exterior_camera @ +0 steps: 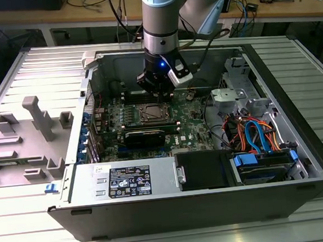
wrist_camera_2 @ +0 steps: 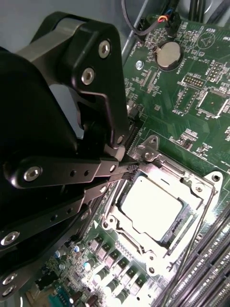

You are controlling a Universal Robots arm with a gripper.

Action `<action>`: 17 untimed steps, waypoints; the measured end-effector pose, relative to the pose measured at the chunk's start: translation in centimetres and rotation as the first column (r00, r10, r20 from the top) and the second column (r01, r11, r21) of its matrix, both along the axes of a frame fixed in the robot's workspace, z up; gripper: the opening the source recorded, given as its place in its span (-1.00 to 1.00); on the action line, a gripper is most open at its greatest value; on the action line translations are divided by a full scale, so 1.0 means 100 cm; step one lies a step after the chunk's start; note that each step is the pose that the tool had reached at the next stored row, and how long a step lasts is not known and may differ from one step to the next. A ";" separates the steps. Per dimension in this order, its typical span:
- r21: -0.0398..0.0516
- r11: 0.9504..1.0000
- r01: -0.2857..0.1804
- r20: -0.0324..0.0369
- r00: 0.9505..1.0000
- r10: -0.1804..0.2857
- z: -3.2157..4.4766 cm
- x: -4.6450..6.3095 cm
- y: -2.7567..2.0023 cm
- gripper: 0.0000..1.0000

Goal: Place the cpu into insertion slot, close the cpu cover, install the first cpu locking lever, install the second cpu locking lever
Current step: 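Install the second cpu locking lever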

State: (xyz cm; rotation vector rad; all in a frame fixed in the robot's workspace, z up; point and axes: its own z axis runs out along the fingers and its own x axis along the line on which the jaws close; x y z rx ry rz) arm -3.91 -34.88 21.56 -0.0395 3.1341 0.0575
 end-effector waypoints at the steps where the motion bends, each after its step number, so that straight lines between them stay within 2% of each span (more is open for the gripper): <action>1: 0.000 1.000 0.000 0.000 1.000 0.000 0.0000 0.000 0.0000 -0.79; 6: -0.001 1.000 0.000 0.000 1.000 0.000 0.0001 0.000 -0.0012 -0.79; 17: -0.001 1.000 0.000 0.000 1.000 0.000 0.0000 0.000 -0.0128 -0.79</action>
